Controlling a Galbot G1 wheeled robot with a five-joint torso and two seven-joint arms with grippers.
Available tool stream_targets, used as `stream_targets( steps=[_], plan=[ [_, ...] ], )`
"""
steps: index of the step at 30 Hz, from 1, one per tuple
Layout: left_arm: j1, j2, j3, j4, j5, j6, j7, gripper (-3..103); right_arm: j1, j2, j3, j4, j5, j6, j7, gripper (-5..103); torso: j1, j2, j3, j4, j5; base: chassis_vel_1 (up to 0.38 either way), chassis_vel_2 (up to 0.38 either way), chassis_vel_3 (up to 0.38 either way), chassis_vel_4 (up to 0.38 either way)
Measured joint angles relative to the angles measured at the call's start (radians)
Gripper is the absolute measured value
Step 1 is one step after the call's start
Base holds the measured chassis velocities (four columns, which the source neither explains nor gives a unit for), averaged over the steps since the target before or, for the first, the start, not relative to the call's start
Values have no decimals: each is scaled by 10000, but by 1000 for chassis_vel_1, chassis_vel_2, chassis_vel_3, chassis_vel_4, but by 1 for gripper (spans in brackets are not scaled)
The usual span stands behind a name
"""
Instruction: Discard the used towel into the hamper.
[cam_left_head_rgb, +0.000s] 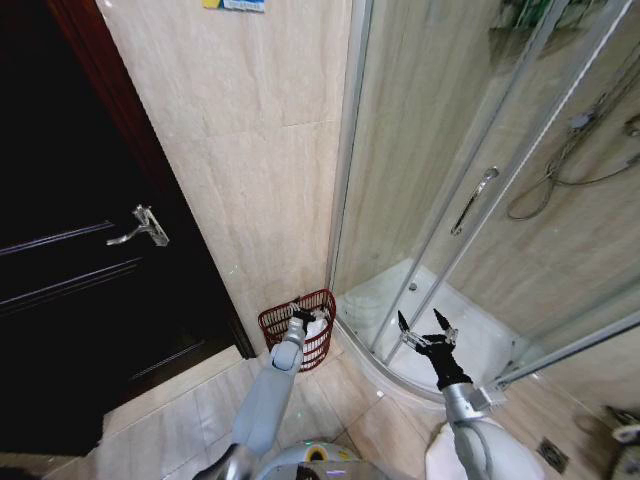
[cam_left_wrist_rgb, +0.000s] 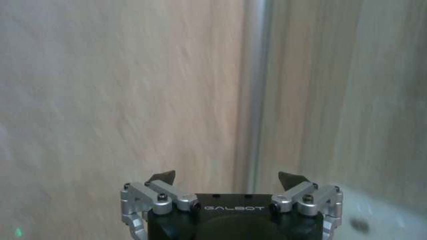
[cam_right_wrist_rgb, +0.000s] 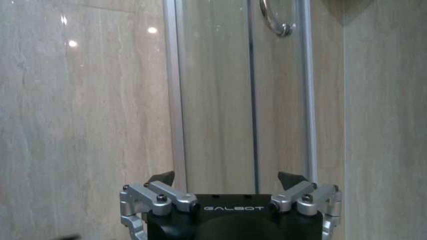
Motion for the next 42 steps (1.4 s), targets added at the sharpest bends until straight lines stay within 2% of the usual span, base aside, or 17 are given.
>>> stream_targets(
  steps=[2, 3, 6, 7, 9, 11, 14, 15, 16, 18, 24, 25, 31, 42],
  plan=[
    [512, 418, -213, -1159, -288, 119, -13, 100, 22, 13, -26, 56, -3, -30, -1, 100, 1, 2, 3, 6, 1, 0, 0, 0, 0],
    [512, 418, -213, -1159, -288, 119, -13, 100, 22, 13, -26, 56, -3, -30, -1, 100, 1, 2, 3, 6, 1, 0, 0, 0, 0],
    [1614, 1265, -1132, -3120, -859, 171, 175, 100, -75, 10, -41, 192, -9, -40, -2, 100, 3, 9, 5, 5, 1, 0, 0, 0, 0],
    [1614, 1265, -1132, -3120, -859, 171, 175, 100, -75, 10, -41, 192, -9, -40, -2, 100, 3, 9, 5, 5, 1, 0, 0, 0, 0],
    [2335, 1804, -1647, -4125, -1328, 259, 236, 100, -130, -23, -39, 293, -8, -45, -2, 100, 5, 11, 6, 4, -3, 0, 0, 0, 0],
    [2519, 1930, -1766, -4381, -1443, 288, 238, 100, -131, -28, -38, 315, -8, -50, -1, 100, 6, 11, 7, 5, 2, 0, 0, 0, 0],
    [3524, 2491, -2305, -5807, -2133, 531, 238, 100, -119, -33, -63, 570, -13, -217, 34, 100, 7, 16, 9, 5, -6, 0, 0, 0, 0],
    [3765, 2620, -2486, -6152, -2340, 554, 235, 100, -109, -22, -74, 659, -28, -274, 45, 100, 6, 18, 8, 3, 3, 0, 0, 0, 0],
    [3765, 2620, -2486, -6152, -2340, 554, 235, 100, -109, -22, -74, 659, -28, -274, 45, 100, 6, 18, 8, 3, 3, 0, 0, 0, 0],
    [4337, 2874, -3033, -6806, -2840, 567, 237, 100, -103, 9, -85, 884, -72, -389, 99, 100, 8, 19, 9, 3, -2, 0, 0, 0, 0],
    [5234, 3080, -3906, -7571, -3781, 709, 494, 100, -219, 17, -43, 1012, -138, -419, 163, 100, 9, 20, 11, 4, 0, 0, 0, 0, 0],
    [5487, 3084, -4052, -7687, -3905, 546, 555, 100, -277, 22, -42, 1028, -161, -389, 166, 100, 9, 21, 11, 4, 1, 0, 0, 0, 0],
    [5764, 3011, -4195, -7719, -3910, 18, 718, 100, -310, 53, -73, 1111, -358, -357, 169, 100, 10, 23, 13, 4, 0, 0, 0, 0, 0],
    [5578, 2909, -4098, -7656, -3743, -21, 924, 100, -321, -23, -22, 1164, -379, -380, 195, 100, 13, 25, 15, 4, 1, 8, -10, -12, 8]
  ],
)
